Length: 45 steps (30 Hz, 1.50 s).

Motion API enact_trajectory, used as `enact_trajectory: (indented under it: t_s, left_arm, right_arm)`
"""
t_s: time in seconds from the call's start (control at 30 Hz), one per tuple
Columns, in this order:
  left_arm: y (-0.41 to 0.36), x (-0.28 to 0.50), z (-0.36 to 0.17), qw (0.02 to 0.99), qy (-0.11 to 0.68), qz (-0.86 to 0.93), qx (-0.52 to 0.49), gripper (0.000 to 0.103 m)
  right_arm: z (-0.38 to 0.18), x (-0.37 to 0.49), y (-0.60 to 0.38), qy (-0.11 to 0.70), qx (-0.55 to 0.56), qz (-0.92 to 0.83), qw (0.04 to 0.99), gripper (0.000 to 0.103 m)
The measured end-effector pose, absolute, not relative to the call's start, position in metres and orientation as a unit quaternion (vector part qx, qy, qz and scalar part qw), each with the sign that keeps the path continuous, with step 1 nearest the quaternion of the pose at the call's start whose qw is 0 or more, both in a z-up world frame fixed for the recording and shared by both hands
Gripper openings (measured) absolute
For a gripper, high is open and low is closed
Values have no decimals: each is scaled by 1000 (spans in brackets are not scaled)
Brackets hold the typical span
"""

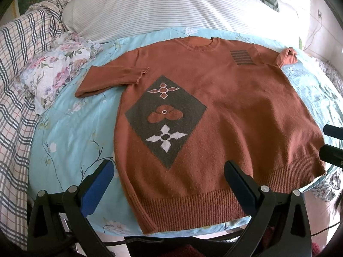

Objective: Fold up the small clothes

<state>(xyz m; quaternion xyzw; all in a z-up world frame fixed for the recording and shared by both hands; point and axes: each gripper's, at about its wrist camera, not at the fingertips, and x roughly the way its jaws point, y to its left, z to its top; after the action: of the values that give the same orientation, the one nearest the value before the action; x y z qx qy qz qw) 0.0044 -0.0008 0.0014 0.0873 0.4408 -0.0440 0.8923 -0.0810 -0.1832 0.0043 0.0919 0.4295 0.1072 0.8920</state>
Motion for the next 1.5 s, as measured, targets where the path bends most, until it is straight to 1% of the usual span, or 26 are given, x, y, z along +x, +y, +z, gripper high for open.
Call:
enact_trajectory:
  t_s: [0.7,0.87,0.93,1.03,1.17,1.3,1.37,1.47,1.5]
  left_arm:
    - [0,5,1,893,439,-44,87,102]
    - [-5,4,-2,897,430,-43,94,102]
    - [-6,5,-3,898,426,-42,97,102]
    - [-9,6,-6,902,416,-37,111,103]
    - [-10,10,-6,903,413,-44,111,103]
    - [-13,19,-10,901,419,-53,102,103]
    - [-14,26,-13,894,433,-57,97,103]
    - [-15,35,-17,893,437,-60,88,103]
    - [-16,37,-18,893,438,-61,85,103]
  right_arm:
    - [6,-75,-184,434,93,108,890,103]
    - [5,-71,-186,461,79,100,878,103]
    - [5,-71,-186,456,81,102,880,103]
    - [4,-69,-186,470,78,96,874,103]
    - [-1,-66,-194,424,116,115,891,103]
    - [-3,-58,-208,424,139,111,888,103]
    - [-2,-51,-218,421,143,104,890,102]
    - [1,-38,-242,412,174,95,889,99]
    - [1,-34,-250,409,180,91,890,95]
